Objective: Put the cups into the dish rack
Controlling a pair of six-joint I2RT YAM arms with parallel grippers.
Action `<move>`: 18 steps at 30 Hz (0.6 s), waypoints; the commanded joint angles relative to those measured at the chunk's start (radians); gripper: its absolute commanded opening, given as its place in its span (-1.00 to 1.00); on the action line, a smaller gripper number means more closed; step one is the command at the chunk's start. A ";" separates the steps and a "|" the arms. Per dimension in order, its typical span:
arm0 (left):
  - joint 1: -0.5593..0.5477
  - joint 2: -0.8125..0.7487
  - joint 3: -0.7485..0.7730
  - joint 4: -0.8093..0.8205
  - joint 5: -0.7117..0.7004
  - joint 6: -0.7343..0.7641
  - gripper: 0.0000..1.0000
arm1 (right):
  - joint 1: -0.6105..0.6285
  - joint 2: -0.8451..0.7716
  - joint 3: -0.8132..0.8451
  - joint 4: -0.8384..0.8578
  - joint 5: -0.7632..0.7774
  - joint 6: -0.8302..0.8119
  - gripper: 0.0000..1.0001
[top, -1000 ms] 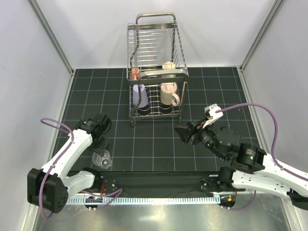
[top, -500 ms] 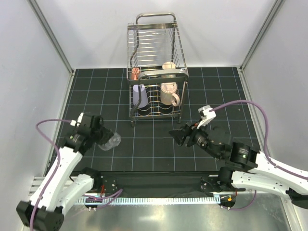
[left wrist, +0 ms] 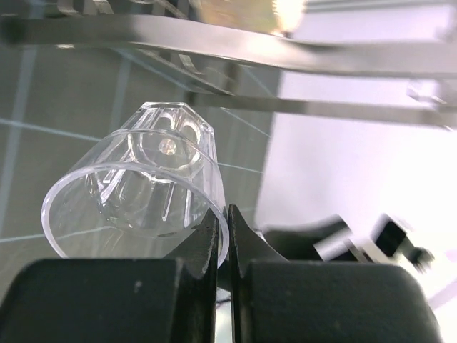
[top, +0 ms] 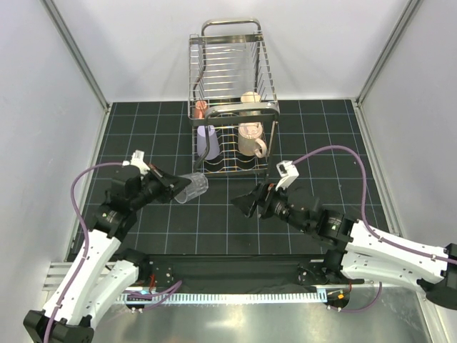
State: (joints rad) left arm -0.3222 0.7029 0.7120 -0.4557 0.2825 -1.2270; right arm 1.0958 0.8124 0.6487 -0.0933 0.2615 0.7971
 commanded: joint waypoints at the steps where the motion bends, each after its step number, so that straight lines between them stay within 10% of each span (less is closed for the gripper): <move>1: -0.009 -0.046 0.004 0.192 0.119 -0.028 -0.99 | -0.071 -0.021 -0.049 0.203 -0.077 0.120 0.89; 7: -0.031 -0.092 -0.130 0.515 0.204 -0.190 -0.99 | -0.139 -0.010 -0.126 0.418 -0.163 0.182 0.99; 18: -0.055 -0.168 -0.120 0.646 0.215 -0.233 -0.99 | -0.094 0.076 -0.167 0.737 -0.171 0.179 0.99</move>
State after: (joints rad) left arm -0.3737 0.5526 0.5423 0.0517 0.4580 -1.4387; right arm 0.9737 0.8635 0.4965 0.4728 0.0761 0.9737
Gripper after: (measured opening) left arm 0.009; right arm 0.996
